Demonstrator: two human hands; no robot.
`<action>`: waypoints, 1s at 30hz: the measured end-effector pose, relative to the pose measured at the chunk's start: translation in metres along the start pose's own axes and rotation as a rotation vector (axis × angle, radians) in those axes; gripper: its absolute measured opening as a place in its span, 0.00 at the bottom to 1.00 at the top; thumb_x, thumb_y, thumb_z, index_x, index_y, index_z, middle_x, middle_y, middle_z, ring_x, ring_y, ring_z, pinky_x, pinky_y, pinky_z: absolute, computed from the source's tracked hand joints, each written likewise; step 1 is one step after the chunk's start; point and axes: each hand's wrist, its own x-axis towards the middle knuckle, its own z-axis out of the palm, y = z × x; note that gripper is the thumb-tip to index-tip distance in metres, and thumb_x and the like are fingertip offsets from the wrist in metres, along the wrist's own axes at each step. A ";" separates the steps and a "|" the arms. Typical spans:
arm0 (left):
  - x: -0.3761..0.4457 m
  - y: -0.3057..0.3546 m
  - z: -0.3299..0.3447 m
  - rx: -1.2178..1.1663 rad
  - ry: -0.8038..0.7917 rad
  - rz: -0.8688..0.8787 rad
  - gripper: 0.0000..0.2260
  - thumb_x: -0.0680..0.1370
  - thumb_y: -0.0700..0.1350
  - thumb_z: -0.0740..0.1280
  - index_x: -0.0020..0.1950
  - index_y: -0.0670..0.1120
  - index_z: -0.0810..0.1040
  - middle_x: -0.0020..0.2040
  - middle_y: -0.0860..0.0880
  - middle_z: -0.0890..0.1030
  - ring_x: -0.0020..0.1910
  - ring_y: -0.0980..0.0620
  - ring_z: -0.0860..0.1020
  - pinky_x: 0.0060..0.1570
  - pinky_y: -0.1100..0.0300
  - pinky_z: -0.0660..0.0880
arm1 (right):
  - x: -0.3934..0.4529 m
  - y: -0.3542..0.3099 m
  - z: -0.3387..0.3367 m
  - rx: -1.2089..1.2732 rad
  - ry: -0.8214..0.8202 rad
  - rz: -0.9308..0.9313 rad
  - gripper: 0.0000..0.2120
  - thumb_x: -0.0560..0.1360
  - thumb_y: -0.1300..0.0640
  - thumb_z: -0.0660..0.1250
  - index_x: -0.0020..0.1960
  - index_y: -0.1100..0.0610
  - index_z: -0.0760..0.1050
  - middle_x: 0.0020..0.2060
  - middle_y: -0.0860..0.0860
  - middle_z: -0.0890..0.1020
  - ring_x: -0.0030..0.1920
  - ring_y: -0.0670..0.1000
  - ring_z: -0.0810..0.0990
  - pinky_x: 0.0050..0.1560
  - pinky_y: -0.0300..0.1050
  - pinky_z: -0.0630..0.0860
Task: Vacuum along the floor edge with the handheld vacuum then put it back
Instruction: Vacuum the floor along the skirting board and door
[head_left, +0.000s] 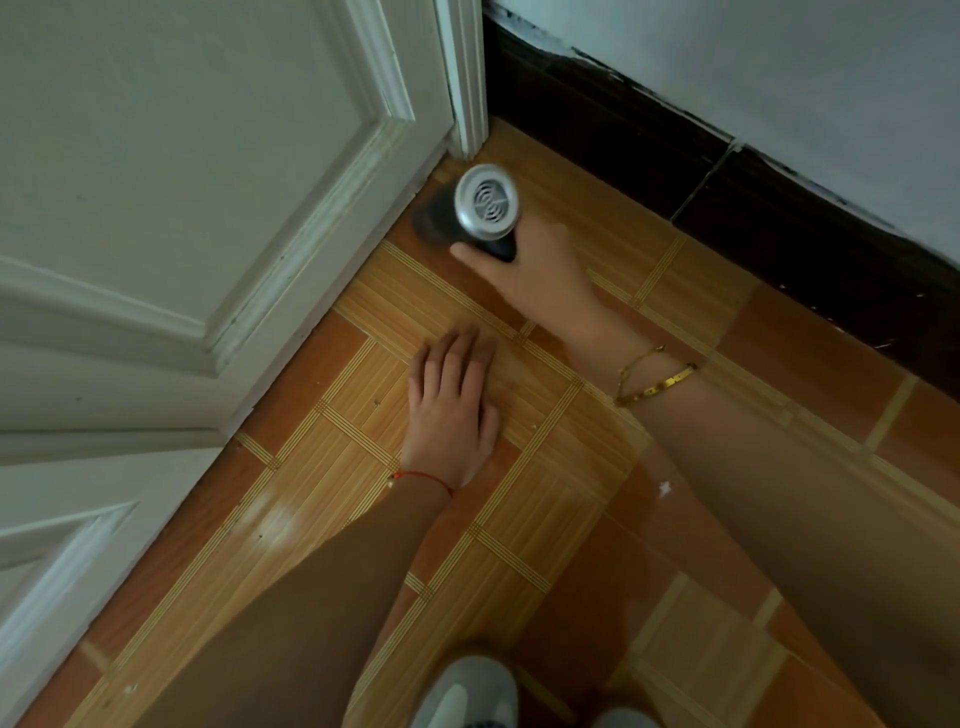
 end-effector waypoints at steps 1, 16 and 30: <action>0.000 0.000 0.000 -0.001 0.000 -0.002 0.25 0.80 0.49 0.54 0.77 0.44 0.64 0.76 0.43 0.66 0.77 0.42 0.60 0.74 0.38 0.56 | 0.003 0.004 -0.006 -0.002 0.077 0.016 0.24 0.72 0.43 0.71 0.63 0.54 0.75 0.54 0.48 0.83 0.54 0.45 0.80 0.53 0.37 0.76; -0.001 0.000 0.004 -0.030 0.059 -0.011 0.23 0.81 0.47 0.56 0.76 0.44 0.66 0.75 0.44 0.67 0.77 0.43 0.60 0.75 0.39 0.56 | 0.010 0.026 -0.044 -0.029 0.189 0.093 0.33 0.70 0.39 0.70 0.69 0.55 0.70 0.61 0.50 0.80 0.62 0.49 0.78 0.61 0.49 0.76; -0.003 0.001 0.004 -0.045 0.093 0.005 0.22 0.81 0.47 0.56 0.75 0.45 0.67 0.75 0.44 0.67 0.76 0.43 0.62 0.77 0.41 0.53 | -0.075 0.055 -0.100 -0.151 0.396 0.307 0.31 0.74 0.42 0.69 0.71 0.55 0.68 0.60 0.52 0.80 0.60 0.52 0.78 0.52 0.40 0.72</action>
